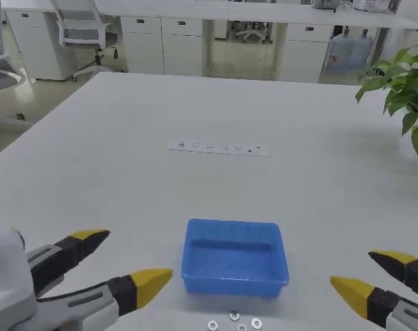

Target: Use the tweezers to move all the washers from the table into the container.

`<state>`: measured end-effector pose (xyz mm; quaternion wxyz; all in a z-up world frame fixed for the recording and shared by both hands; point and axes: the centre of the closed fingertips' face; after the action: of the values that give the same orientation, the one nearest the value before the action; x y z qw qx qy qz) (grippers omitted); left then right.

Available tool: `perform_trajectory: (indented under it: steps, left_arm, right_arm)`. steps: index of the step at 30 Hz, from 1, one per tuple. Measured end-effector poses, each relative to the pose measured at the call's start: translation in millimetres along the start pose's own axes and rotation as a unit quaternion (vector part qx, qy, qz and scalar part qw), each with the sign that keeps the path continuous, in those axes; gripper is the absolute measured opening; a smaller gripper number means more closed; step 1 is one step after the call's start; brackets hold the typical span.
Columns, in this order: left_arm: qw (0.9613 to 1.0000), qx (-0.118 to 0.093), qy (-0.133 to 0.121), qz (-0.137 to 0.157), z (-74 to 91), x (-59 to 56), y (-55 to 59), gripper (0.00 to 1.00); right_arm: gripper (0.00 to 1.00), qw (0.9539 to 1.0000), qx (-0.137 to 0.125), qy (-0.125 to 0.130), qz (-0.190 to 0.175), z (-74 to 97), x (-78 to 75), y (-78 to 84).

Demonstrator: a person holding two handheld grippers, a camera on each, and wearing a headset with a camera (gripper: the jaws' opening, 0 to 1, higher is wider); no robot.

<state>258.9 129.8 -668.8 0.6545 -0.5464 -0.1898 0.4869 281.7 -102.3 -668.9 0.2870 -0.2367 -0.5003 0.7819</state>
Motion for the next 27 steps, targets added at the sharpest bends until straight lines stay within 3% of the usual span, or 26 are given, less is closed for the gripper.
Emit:
perform_trajectory:
  steps: [3,5,6,9,12,17,18,21,22,23,26,27]
  left_arm:
    - [0.9991,0.033,0.027,-0.007,-7.3,-7.3,11.7,0.55]
    - [0.9966,0.065,0.042,-0.029,-12.3,-9.7,22.7,0.5]
    - [0.9943,0.083,0.049,-0.047,-15.2,-10.4,29.6,0.46]
    - [0.9871,0.122,0.082,-0.063,-20.5,-21.2,44.5,0.39]
    - [0.9784,0.152,0.103,-0.095,-24.9,-28.2,58.5,0.3]
    - [0.9575,0.219,0.142,-0.122,-30.4,-40.1,93.3,0.22]
    - [0.9488,0.241,0.149,-0.141,-30.6,-41.2,103.1,0.21]
    - [0.9322,0.279,0.148,-0.177,-31.3,-38.9,118.9,0.17]
    - [0.9229,0.298,0.151,-0.191,-31.7,-37.6,126.7,0.16]
    - [0.9169,0.311,0.152,-0.199,-31.6,-36.7,131.4,0.15]
    - [0.9101,0.323,0.164,-0.201,-35.9,-40.5,139.0,0.11]
    - [0.9051,0.332,0.17,-0.204,-36.6,-41.8,142.8,0.1]
  right_arm:
    - [0.28,0.9999,0.001,-0.017,0.004,-4.9,0.9,1.3]
    - [0.25,0.9996,0.01,-0.024,0.013,-7.5,1.9,5.2]
    - [0.24,0.9993,0.015,-0.028,0.018,-8.7,2.9,6.8]
    - [0.21,0.9983,0.023,-0.045,0.03,-12.6,9.4,10.2]
    - [0.18,0.9945,0.048,-0.077,0.052,-18.1,21.0,21.4]
    - [0.17,0.9838,0.093,-0.119,0.097,-29.5,39.9,43.4]
    - [0.17,0.9814,0.099,-0.129,0.102,-31.4,44.5,46.7]
    - [0.18,0.9764,0.106,-0.163,0.094,-39.8,62.9,52.9]
    - [0.18,0.975,0.109,-0.172,0.09,-41.5,67.6,54.1]
    - [0.18,0.9719,0.113,-0.184,0.094,-44.2,74.0,56.0]
    - [0.17,0.9614,0.131,-0.214,0.114,-50.6,88.8,64.5]
    - [0.17,0.9581,0.136,-0.222,0.12,-52.6,92.9,67.3]
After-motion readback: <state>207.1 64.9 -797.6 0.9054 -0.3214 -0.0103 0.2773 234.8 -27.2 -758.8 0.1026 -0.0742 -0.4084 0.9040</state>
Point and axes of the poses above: the centre of the closed fingertips' face, and the gripper's own axes: z roughly backward along the fingers, x roughly to its left, y roughly out of its underside, and after that the axes turned 7 degrees about z, right-handed
